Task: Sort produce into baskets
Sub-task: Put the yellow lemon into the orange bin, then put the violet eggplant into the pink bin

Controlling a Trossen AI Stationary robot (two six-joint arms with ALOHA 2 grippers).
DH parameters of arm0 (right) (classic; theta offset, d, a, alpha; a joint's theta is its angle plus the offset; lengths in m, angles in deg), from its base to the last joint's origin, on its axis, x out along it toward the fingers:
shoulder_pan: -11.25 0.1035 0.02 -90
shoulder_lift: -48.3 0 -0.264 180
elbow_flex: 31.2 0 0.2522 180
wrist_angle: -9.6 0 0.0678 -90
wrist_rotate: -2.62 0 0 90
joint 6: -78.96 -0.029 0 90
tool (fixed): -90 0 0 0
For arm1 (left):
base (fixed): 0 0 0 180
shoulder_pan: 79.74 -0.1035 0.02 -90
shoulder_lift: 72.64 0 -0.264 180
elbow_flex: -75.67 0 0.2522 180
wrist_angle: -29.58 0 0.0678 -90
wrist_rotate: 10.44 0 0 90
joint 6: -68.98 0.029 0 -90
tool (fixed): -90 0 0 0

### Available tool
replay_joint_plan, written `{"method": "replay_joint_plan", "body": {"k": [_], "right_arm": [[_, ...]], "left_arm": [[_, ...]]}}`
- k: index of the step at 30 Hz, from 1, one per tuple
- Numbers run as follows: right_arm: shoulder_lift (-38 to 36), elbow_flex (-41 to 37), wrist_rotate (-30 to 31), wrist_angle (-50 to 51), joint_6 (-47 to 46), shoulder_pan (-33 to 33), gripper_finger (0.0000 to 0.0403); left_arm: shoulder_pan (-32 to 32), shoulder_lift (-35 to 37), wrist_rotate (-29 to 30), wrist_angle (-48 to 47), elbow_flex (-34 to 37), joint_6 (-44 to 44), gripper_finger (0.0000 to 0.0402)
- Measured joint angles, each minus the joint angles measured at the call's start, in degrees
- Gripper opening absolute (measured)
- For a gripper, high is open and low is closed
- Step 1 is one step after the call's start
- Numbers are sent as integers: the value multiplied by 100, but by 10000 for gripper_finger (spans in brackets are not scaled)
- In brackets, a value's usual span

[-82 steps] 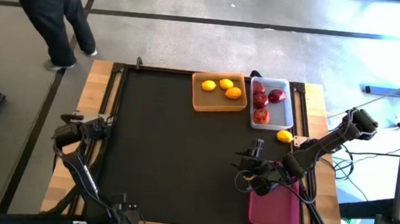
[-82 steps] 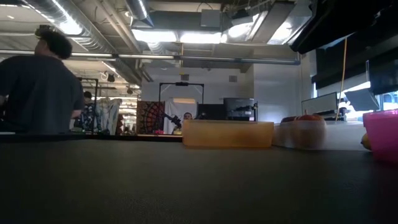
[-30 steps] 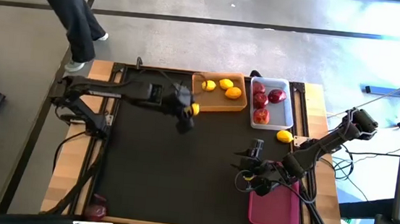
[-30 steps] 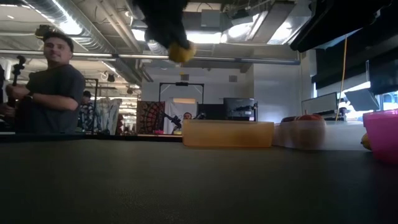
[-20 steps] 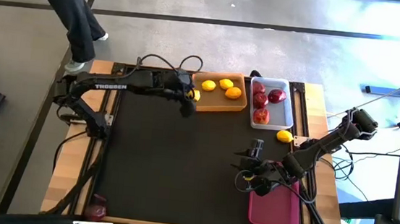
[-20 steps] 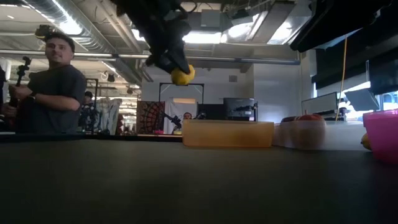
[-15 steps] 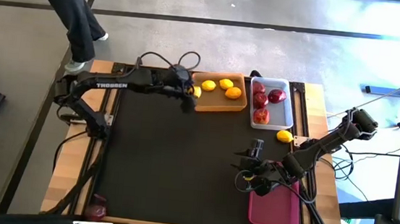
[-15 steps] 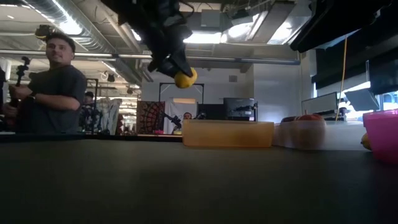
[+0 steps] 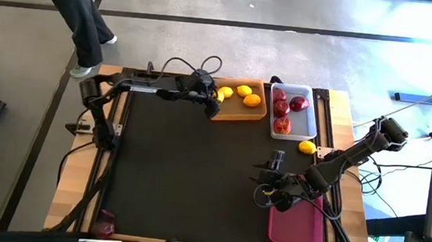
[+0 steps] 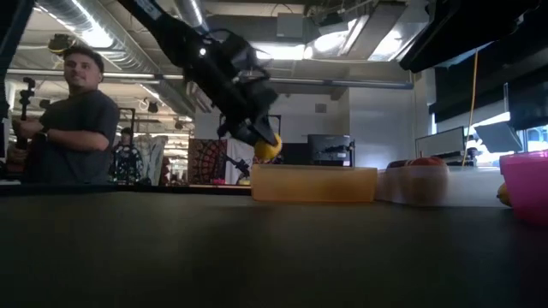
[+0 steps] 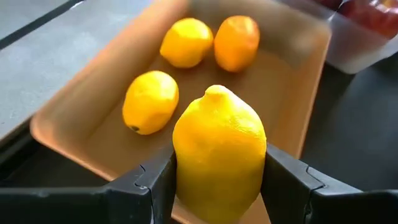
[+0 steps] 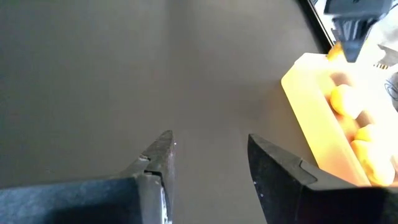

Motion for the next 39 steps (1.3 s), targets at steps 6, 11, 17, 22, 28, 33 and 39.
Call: {"method": "replay_joint_plan", "body": {"k": [6,11,17,22,28,33,39], "right_arm": [[0,1,0,21,2,0,156],[0,1,0,26,2,0,156],[0,1,0,82,2,0,156],[0,1,-1,109,4,0,156],[-1,1,0,101,7,0,156],[0,1,0,100,7,0,156],[-2,1,0,96,7,0,156]], "left_arm": [[-69,-314,68,87,0,100,200],[-151,-335,98,93,0,95,255],[-72,-99,109,-264,-82,196,285],[193,408,109,-775,-195,320,279],[619,1152,142,-1481,-199,278,273],[1128,1666,198,-2037,-201,84,273],[1866,2011,257,-2511,-201,-287,272]]}}
